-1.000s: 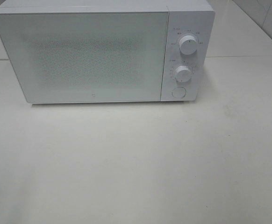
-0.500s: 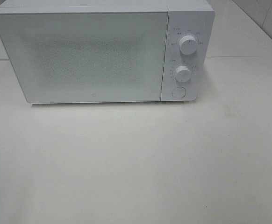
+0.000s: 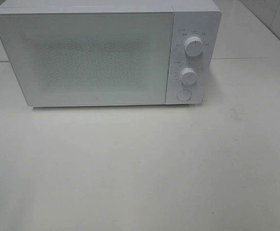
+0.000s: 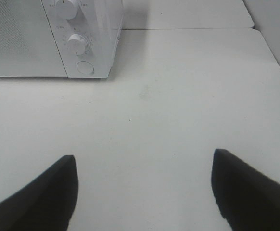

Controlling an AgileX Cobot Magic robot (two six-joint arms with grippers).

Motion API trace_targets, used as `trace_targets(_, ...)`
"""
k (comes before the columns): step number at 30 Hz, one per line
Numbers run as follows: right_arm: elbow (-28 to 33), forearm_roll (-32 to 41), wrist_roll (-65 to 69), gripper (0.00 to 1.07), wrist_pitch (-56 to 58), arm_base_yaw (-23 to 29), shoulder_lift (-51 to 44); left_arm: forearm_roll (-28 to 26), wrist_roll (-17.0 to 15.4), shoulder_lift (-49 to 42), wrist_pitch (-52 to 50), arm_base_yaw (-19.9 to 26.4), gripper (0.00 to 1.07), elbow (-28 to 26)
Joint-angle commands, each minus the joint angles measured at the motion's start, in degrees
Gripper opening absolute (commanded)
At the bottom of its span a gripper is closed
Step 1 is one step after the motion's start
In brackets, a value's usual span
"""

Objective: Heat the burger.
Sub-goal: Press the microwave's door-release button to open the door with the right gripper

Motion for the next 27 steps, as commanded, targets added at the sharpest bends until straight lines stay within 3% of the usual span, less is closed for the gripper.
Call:
trace_targets(1, 0.11, -0.06, -0.69, 0.76, -0.29, -0.34, -1.49, -0.11, -0.17, -1.03, 0.06, 0.17, 1.0, 0.23)
trace_targets(16, 0.06, 0.0, -0.57, 0.76, -0.52, -0.34, -1.49, -0.11, -0.17, -1.03, 0.06, 0.17, 1.0, 0.23)
trace_targets(22, -2.98, -0.06, -0.63, 0.76, -0.86, -0.34, -1.49, -0.11, -0.17, -1.03, 0.06, 0.17, 1.0, 0.23)
trace_targets(27, -3.44, -0.06, -0.63, 0.76, -5.84, -0.34, -0.4, -0.11, -0.17, -1.03, 0.06, 0.17, 1.0, 0.23)
